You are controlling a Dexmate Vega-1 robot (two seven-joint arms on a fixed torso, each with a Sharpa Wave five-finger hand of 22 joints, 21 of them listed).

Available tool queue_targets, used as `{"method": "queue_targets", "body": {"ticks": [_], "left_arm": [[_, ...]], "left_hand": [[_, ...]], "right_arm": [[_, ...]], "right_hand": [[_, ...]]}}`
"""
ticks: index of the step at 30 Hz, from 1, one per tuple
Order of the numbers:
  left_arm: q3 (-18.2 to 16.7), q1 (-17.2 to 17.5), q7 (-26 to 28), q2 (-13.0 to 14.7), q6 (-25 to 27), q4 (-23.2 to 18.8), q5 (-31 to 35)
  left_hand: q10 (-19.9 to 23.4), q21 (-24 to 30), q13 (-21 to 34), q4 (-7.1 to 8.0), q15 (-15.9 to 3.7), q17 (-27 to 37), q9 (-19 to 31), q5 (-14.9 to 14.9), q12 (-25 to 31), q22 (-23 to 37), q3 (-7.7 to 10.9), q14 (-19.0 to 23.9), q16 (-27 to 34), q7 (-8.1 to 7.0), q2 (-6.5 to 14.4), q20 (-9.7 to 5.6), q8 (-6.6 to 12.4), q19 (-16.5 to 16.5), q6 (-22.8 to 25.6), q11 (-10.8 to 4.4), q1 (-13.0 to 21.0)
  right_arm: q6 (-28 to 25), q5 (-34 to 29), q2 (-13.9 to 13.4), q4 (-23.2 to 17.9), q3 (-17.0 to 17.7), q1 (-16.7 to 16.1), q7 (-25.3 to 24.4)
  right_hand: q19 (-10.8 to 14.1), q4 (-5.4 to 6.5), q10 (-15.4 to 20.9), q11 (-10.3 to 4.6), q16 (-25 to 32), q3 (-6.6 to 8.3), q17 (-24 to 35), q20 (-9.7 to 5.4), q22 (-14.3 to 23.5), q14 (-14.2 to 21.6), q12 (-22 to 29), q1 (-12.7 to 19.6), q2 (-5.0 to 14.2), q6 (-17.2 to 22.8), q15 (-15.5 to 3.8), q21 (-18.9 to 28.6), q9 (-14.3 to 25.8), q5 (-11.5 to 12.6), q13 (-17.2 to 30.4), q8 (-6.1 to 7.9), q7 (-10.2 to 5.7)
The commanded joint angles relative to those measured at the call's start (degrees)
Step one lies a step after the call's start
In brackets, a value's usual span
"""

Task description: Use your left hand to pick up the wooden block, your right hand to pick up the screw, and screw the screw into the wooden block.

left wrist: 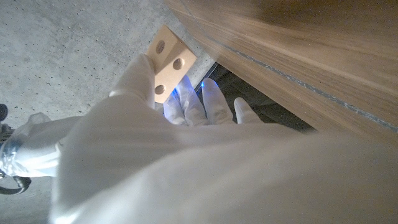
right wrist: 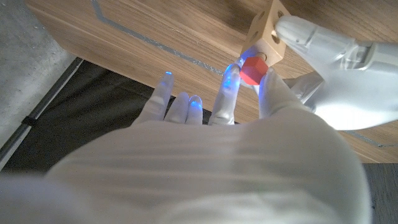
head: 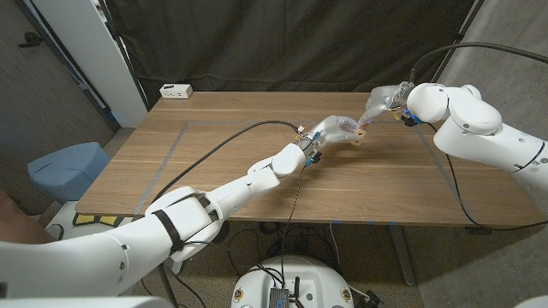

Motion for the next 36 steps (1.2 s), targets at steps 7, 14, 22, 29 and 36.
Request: {"method": "queue_targets", "body": {"ticks": [7,14,22,29,36], "left_arm": [[0.08,-0.72,-0.35,-0.61,-0.92,2.01,-0.48],[0.11,-1.13,-0.25,-0.94,-1.79,3.23,-0.6],[0.43,-1.67,0.4,-1.21,-3.02,4.59,-0.09],[0.57,-1.92,0.54,-1.27,-3.54,5.04,0.04],[0.6,-1.86,0.32,-1.12,-3.59,4.79,-0.01]], "left_hand": [[4.72,0.09,1.63,0.37,-5.11,0.17,0.15,0.0,3.04,0.09,0.18,0.44,0.45,-3.45,1.42,0.06,1.37,-0.01,10.55,-3.98,0.62],[4.53,0.07,1.65,0.42,-5.01,0.17,0.13,-0.04,2.97,0.09,0.24,0.36,0.39,-3.41,1.55,0.11,1.3,-0.07,10.39,-3.98,0.63],[4.59,0.07,1.62,0.31,-5.14,0.08,0.11,-0.14,2.96,0.09,0.19,0.43,0.35,-3.44,1.33,-0.02,1.4,-0.07,10.69,-3.99,0.69],[4.81,0.08,1.49,0.28,-5.16,0.06,0.09,-0.24,2.96,0.09,0.19,0.51,0.37,-3.44,1.3,-0.02,1.42,-0.06,10.76,-3.98,0.76],[4.91,0.08,1.5,0.31,-5.17,0.09,0.07,-0.33,3.0,0.09,0.19,0.51,0.38,-3.45,1.37,-0.06,1.45,-0.06,10.88,-3.97,0.8]], "right_arm": [[-1.2,-1.3,1.33,1.34,-1.73,1.15,-0.43],[-1.7,-2.36,2.03,1.83,-2.73,1.91,-0.06],[-2.37,-4.11,2.64,2.03,-3.78,2.56,0.39],[-3.03,-5.88,3.18,2.07,-4.56,3.01,1.11],[-3.54,-7.41,3.42,1.84,-4.81,2.88,1.34]], "right_hand": [[1.52,0.58,2.56,-0.57,0.67,-0.07,0.07,-0.58,0.09,1.75,0.6,-1.63,0.61,3.51,-0.51,0.31,-0.32,-0.24,-0.08,1.03,0.29],[1.83,0.7,3.98,-0.67,0.91,-0.44,0.03,-0.71,0.09,2.83,0.75,-2.55,0.86,5.56,-0.8,0.24,-0.55,-0.29,-0.17,1.39,0.08],[2.33,0.75,5.69,-0.67,1.05,-0.8,-0.02,-0.92,0.1,3.76,1.0,-3.4,1.05,7.63,-1.24,0.25,-0.76,-0.3,-0.25,1.75,0.09],[3.02,0.56,7.29,-1.21,1.13,-1.17,-0.12,-1.28,0.11,4.89,0.98,-4.2,1.33,11.62,-2.04,0.26,-1.0,-0.27,-0.38,2.65,-0.1],[3.41,0.4,8.66,-1.64,1.25,-1.37,-0.13,-1.48,0.11,5.74,1.04,-4.6,1.66,13.77,-2.55,0.23,-1.15,-0.25,-0.46,3.03,-0.19]]}}
